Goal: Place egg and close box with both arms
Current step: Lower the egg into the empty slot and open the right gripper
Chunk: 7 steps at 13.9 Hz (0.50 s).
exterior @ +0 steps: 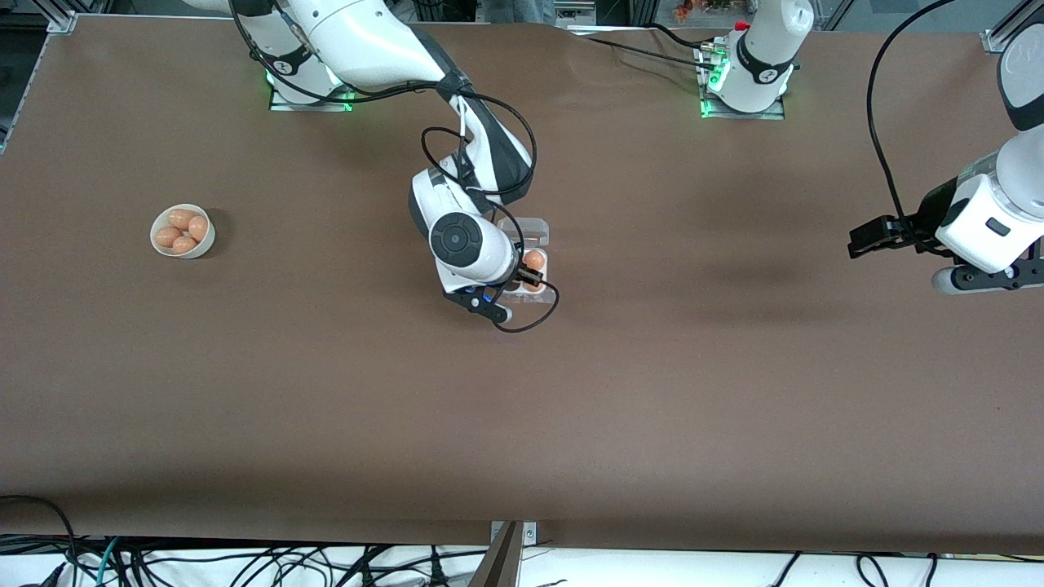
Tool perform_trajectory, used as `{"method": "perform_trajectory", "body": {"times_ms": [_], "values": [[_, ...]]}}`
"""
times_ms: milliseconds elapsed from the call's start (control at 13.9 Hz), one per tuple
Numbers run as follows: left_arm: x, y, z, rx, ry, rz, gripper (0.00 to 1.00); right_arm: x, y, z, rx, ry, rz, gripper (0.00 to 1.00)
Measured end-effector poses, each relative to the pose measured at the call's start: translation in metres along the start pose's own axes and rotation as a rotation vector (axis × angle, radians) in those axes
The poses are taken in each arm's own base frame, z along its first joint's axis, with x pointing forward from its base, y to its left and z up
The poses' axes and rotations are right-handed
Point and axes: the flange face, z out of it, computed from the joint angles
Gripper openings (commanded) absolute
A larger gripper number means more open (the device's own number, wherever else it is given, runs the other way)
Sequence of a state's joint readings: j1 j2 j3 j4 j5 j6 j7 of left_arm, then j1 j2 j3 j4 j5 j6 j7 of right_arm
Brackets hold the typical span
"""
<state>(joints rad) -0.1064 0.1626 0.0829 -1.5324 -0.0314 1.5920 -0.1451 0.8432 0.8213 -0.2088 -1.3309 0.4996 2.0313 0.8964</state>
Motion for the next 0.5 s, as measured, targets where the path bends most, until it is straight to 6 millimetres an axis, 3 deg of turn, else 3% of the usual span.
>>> {"method": "perform_trajectory", "body": {"times_ms": [72, 144, 502], "values": [[0.0, 0.0, -0.0001, 0.0, 0.0, 0.0, 0.99, 0.0008, 0.0006, 0.0029, -0.004, -0.001, 0.001, 0.65], [0.0, -0.0001, -0.0002, 0.0, 0.0, 0.0, 0.99, 0.0017, 0.0013, 0.0057, -0.007, -0.002, 0.003, 0.97], [0.0001, -0.0002, -0.0003, 0.0, 0.001, 0.0, 0.98, 0.0054, -0.0001, 0.0013, 0.002, 0.003, 0.004, 1.0]]}}
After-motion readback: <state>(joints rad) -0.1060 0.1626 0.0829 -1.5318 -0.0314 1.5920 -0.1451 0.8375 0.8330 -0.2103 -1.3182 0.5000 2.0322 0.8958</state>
